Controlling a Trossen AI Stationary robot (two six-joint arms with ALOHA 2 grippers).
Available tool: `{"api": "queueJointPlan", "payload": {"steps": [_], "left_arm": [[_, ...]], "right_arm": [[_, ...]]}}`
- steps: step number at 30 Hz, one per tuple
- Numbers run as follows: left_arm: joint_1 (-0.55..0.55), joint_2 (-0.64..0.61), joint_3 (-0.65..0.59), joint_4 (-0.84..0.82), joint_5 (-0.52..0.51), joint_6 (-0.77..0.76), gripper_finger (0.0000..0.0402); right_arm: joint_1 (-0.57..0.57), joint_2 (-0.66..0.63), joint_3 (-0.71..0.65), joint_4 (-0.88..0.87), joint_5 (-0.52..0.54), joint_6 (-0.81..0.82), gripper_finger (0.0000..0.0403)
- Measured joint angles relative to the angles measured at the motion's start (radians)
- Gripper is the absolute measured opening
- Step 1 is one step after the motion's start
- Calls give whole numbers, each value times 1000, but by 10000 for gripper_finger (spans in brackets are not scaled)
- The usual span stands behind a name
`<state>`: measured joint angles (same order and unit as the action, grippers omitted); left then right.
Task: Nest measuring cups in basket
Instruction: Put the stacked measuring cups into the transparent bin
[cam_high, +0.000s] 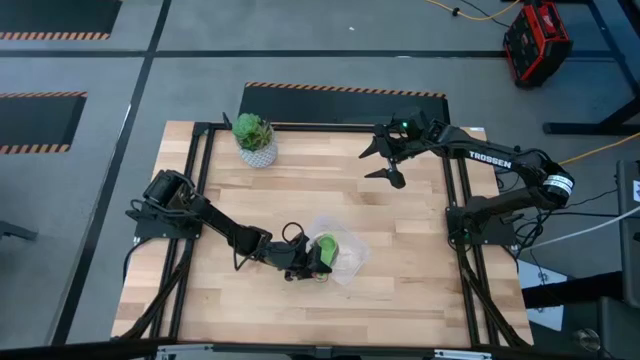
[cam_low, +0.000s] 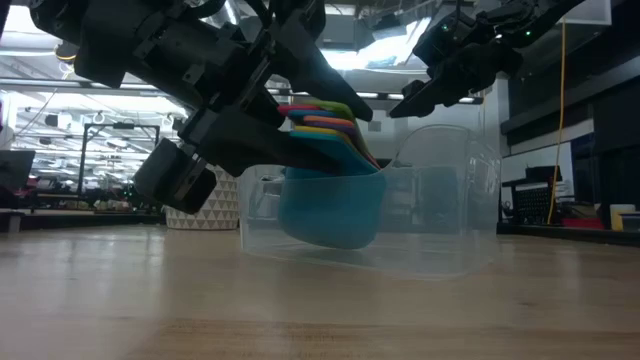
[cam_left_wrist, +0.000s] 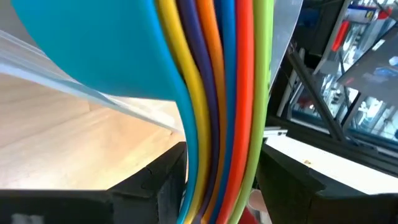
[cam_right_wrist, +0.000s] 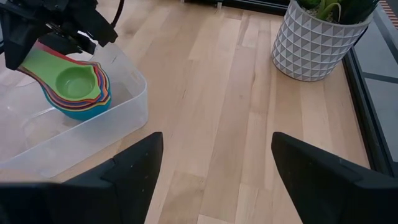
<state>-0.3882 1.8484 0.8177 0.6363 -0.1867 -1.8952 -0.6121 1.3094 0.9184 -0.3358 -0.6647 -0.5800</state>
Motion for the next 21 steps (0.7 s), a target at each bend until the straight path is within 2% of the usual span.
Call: {"api": "queueJointPlan", "payload": {"steps": [7,21], "left_arm": [[0,0,0,-10,95,-4,179],[-1,-2,2,-60,88,-32,179]], "right_arm": [[0,0,0,-7,0,0,305],[0,0,0,-7,0,0,305]]}}
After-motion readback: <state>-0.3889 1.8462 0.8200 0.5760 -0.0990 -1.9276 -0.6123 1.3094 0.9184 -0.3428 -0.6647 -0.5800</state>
